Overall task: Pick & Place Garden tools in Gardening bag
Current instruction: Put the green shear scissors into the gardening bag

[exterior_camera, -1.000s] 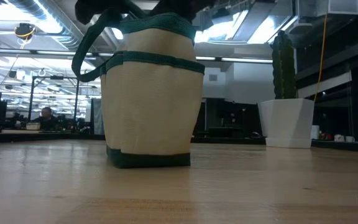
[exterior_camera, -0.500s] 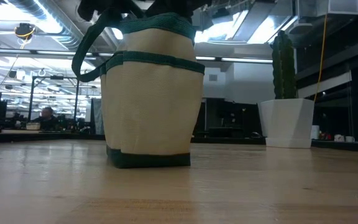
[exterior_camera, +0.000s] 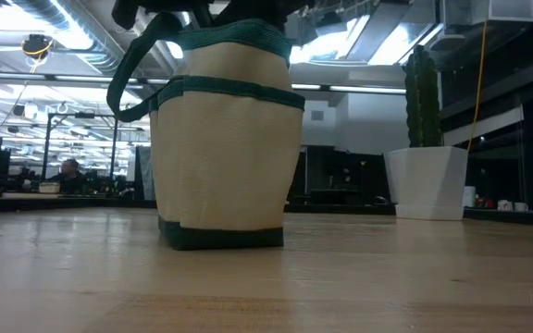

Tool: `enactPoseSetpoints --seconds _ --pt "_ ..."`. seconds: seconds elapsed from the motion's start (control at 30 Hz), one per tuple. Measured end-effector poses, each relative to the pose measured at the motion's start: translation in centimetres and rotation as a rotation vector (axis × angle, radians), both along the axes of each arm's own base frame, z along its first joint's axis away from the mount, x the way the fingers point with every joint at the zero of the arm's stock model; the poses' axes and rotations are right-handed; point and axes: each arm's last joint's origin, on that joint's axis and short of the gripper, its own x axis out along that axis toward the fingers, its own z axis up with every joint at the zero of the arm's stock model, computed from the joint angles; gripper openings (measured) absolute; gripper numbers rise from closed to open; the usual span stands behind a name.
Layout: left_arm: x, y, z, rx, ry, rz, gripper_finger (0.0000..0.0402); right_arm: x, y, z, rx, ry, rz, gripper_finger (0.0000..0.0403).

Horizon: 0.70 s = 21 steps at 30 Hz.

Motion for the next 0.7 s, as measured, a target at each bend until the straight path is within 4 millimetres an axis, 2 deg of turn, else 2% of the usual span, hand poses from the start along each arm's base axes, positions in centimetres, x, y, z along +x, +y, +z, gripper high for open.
enactPoseSetpoints --seconds 0.2,0.3,0.43,0.57,0.7 --pt "0.0 0.0 -0.1 0.008 0.016 -0.019 0.0057 0.0 0.1 -0.1 0.020 0.020 0.051 0.0049" --pt "-0.1 0.1 -0.2 0.029 0.033 0.011 0.0030 -0.5 -0.1 -0.8 0.033 0.098 0.040 0.0085" --pt "-0.1 0.1 -0.3 0.033 0.051 0.001 0.0029 -1.0 -0.5 -1.5 0.101 0.180 0.001 0.0142" --pt "0.0 -0.1 -0.4 0.024 0.063 -0.065 0.0029 -2.4 -0.5 -2.1 0.159 0.341 0.056 0.0189" --pt "0.2 -0.2 -0.5 0.004 0.076 -0.185 0.0029 -4.4 -0.1 -2.4 0.248 0.527 0.149 0.0206"
